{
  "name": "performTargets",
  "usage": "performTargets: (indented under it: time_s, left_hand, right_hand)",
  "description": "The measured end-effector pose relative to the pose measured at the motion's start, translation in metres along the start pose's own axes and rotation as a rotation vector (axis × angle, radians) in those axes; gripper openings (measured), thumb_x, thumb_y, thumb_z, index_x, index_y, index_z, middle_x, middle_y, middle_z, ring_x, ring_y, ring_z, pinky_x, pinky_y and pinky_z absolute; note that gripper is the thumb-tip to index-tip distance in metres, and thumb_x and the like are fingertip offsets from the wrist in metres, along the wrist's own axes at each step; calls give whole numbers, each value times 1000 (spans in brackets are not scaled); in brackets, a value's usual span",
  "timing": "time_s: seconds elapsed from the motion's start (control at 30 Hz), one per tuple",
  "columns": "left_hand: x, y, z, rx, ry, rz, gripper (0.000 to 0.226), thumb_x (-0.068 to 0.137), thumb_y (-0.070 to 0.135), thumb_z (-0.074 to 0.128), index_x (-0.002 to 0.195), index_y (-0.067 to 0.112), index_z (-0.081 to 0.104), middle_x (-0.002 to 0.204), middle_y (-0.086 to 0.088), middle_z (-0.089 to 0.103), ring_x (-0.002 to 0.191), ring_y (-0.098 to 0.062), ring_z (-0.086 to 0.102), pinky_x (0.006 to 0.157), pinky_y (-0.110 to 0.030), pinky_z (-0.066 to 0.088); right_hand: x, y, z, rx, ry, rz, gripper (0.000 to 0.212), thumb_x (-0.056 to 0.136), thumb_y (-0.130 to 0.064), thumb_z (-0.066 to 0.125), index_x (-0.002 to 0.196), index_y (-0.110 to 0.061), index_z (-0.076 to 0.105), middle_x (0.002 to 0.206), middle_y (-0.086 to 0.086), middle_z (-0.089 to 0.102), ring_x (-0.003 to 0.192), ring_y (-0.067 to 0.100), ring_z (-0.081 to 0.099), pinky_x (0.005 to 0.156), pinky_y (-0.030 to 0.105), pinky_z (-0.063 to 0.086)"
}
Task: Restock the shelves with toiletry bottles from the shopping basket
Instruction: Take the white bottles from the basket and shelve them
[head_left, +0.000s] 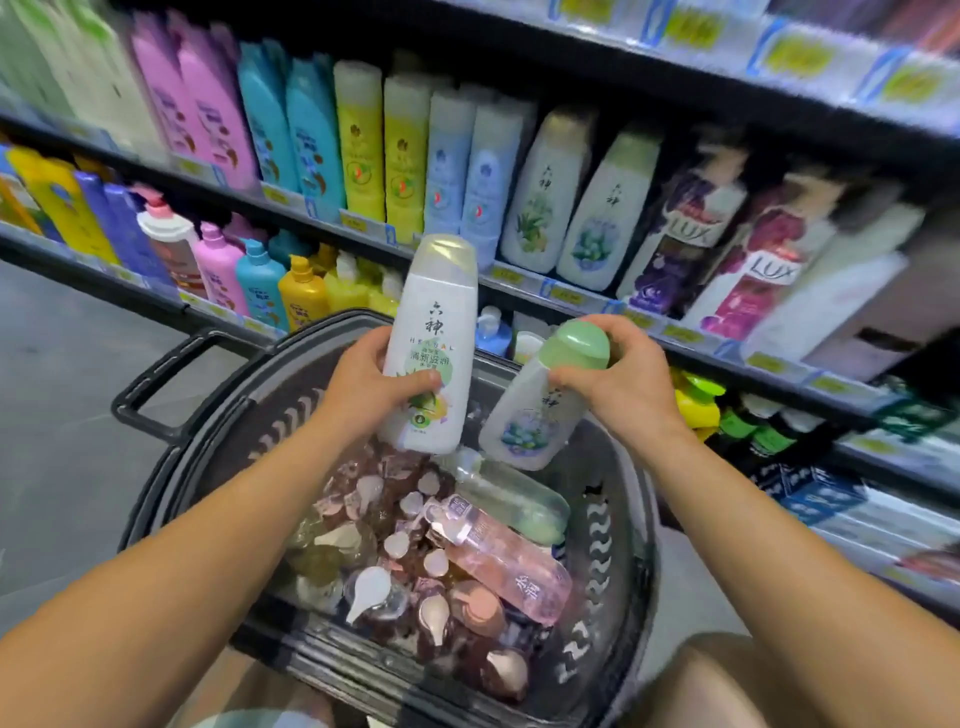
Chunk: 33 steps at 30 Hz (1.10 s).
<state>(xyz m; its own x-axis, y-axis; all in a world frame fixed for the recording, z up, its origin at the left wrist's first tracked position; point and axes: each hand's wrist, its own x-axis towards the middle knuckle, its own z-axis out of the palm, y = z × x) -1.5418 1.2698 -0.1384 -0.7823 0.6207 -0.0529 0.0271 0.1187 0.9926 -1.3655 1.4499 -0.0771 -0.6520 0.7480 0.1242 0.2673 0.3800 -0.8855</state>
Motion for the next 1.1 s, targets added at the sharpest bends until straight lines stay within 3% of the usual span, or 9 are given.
performTargets:
  time_s: [0.27, 0.53, 0.63, 0.73, 0.83, 1.0, 1.1]
  left_hand:
    - [27, 33, 57, -105, -100, 28, 50, 71, 7, 84, 115, 17, 62, 107, -2, 74, 97, -22, 71, 86, -52, 57]
    - [53, 53, 81, -153, -103, 70, 49, 70, 5, 83, 113, 19, 63, 107, -1, 74, 97, -22, 72, 86, -51, 57]
    - [62, 55, 85, -159, -97, 69, 49, 71, 4, 83, 114, 17, 62, 107, -1, 74, 97, -22, 71, 86, -50, 57]
    - [70, 54, 86, -165, -67, 65, 48, 72, 4, 82, 112, 19, 62, 106, 1, 75, 96, -19, 72, 85, -48, 58]
    - [78, 52, 86, -177, -39, 67, 48, 72, 3, 81, 114, 16, 62, 107, -2, 74, 97, -20, 72, 86, -48, 57]
    - [88, 47, 86, -186, -24, 73, 47, 72, 2, 82, 113, 13, 62, 108, -4, 74, 98, -23, 71, 85, -48, 57]
    - [93, 45, 86, -171, -22, 84, 47, 71, 5, 83, 111, 18, 63, 106, 1, 75, 96, -19, 72, 80, -42, 60]
  right_hand:
    - [21, -13, -61, -55, 96, -75, 49, 66, -14, 86, 94, -41, 55, 99, -12, 64, 92, 8, 63, 75, 29, 55]
    - [75, -36, -89, -125, 196, -229, 52, 66, -18, 86, 106, -30, 56, 103, -7, 63, 96, 16, 61, 83, 38, 53]
    - [96, -42, -91, -149, 216, -255, 51, 67, -21, 85, 110, -27, 58, 100, -14, 60, 92, 10, 59, 79, 28, 52]
    - [115, -46, -93, -158, 226, -281, 50, 68, -22, 83, 111, -27, 58, 99, -16, 57, 89, 7, 56, 69, 10, 44]
    - [133, -49, -91, -168, 233, -318, 51, 69, -21, 83, 113, -24, 57, 103, -10, 58, 92, 9, 55, 68, 11, 41]
    - [158, -42, -81, -216, 222, -359, 50, 71, -20, 81, 115, -23, 57, 100, -10, 56, 87, 10, 52, 63, -3, 33]
    - [172, -35, -75, -247, 208, -342, 50, 73, -21, 80, 117, -21, 57, 100, -9, 57, 86, 10, 51, 61, 0, 33]
